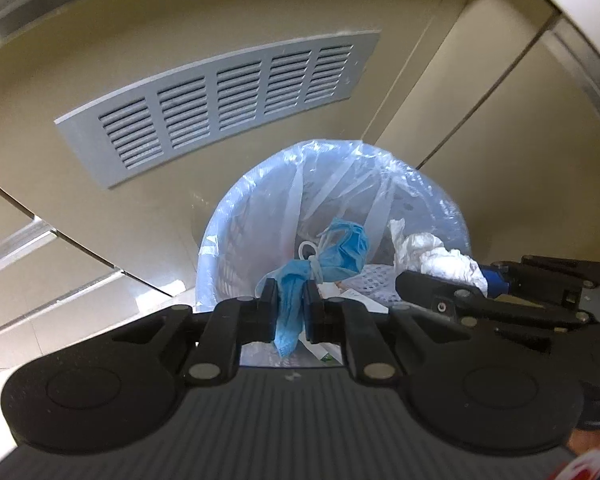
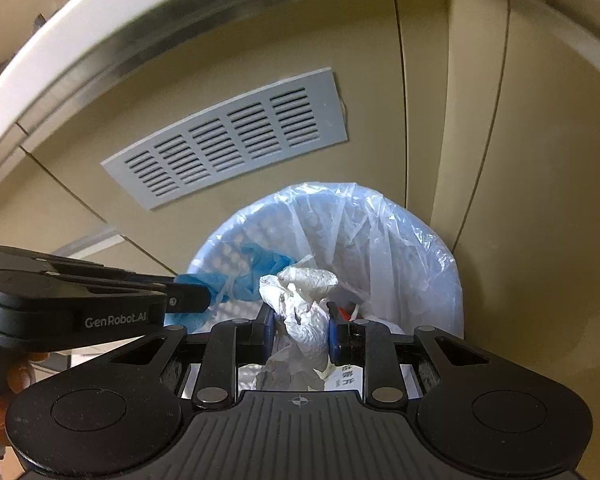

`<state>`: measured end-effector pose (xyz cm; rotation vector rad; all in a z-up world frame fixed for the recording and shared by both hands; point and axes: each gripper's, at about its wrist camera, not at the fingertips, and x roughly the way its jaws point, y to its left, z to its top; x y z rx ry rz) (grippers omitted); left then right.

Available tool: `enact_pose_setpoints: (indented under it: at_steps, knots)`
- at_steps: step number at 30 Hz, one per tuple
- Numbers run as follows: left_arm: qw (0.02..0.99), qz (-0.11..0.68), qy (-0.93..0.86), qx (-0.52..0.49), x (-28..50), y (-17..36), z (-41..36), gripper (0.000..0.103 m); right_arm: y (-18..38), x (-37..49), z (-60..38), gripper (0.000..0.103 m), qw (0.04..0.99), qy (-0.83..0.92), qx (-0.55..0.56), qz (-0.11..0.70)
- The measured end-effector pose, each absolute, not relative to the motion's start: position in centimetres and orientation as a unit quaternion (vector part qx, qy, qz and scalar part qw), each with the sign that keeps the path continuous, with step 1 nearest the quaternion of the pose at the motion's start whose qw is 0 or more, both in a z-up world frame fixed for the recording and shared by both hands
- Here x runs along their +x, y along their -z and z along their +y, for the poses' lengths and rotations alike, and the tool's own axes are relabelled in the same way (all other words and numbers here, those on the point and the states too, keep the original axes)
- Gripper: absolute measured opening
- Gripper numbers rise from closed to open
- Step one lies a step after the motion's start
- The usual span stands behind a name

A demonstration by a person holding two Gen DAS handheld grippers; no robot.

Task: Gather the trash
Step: 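Open left tool to drop the gloves while right tool releases the white plastic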

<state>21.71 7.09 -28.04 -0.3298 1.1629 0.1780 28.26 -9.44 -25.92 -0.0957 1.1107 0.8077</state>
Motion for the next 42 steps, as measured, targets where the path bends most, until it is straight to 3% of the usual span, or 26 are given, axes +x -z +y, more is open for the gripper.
enact_pose_setpoints:
  at_steps: [16,23,28,36,42]
  knots:
    - [0.808,0.557,-0.098,-0.169,23.5,32.2,6.5,0.012,29.9,30.9,-9.1,0.026,0.761,-0.39,-0.08,0.512]
    - [0.813,0.547,-0.103,-0.169,23.6,32.3,6.8,0.025,30.3,31.2,-9.1,0.026,0.76,-0.39,-0.079,0.513]
    - [0.816,0.545,-0.098,-0.168,23.5,31.9,6.7,0.025,30.2,31.0,-8.8,0.026,0.758,-0.395,-0.082,0.513]
    - [0.819,0.54,-0.102,-0.164,23.3,31.2,6.9,0.025,29.6,30.7,-8.9,0.055,0.771,-0.386,-0.085,0.499]
    - [0.824,0.534,-0.101,-0.162,23.0,30.1,6.8,0.025,28.6,30.4,-9.3,0.06,0.776,-0.383,-0.081,0.494]
